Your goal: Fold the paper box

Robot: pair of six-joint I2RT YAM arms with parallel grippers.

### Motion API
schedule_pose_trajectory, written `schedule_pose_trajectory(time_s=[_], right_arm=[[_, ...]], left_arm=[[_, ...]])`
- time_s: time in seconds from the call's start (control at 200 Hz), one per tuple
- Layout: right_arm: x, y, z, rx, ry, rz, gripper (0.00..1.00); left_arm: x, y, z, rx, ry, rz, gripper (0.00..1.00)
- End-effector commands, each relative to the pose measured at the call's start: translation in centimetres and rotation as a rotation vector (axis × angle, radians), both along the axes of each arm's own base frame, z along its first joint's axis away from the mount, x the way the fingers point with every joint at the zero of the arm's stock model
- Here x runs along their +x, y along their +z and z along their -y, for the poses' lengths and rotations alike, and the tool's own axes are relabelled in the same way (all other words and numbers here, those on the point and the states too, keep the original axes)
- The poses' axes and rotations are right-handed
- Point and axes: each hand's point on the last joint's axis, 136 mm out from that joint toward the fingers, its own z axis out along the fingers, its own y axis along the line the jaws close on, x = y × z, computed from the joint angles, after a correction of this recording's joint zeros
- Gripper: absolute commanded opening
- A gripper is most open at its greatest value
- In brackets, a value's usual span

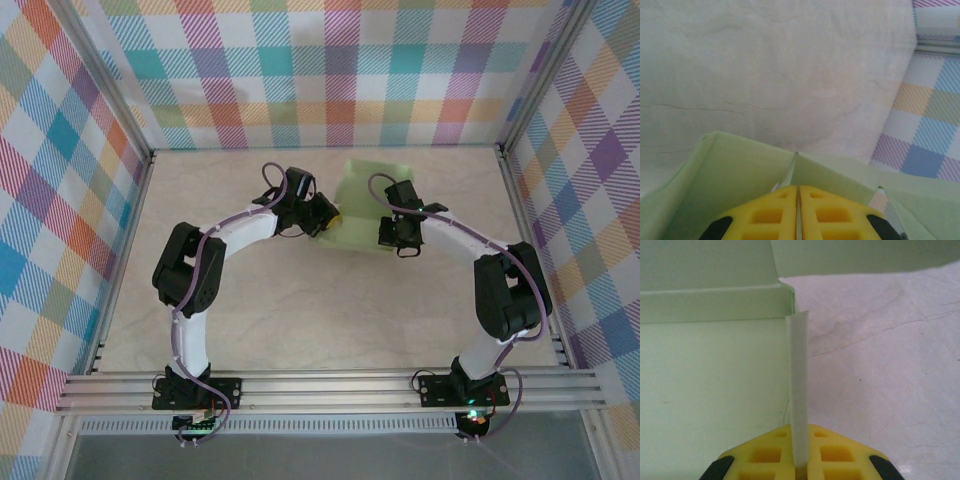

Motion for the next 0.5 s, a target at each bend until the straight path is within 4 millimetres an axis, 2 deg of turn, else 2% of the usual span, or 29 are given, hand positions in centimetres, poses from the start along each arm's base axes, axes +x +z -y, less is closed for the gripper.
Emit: schedule_pose_trajectory(time_s=[0.0,0.07,0.245,0.495], right_arm=[[0.5,0.3,-1.4,0.075,0.023,0.012,0.00],[0.3,0.1,-1.8,0.105,0.027,0.004,0.00],[-0.3,0.4,-2.5,0.139,0.055,0.012,0.00],[-1.5,0.0,-4.0,0.149,0.080,0.019,0.00]], left_arm=[[0.3,1.2,1.9,-0.114,-0.017,0.003,0.10],[0.8,1.7,2.1,-0.133,-0.010,0.012,0.10],[1.8,0.7,1.7,-0.124,0.056,-0.007,0.11],[3.2,1.0,1.9,-0.206,0.150,-0.037,0.12]])
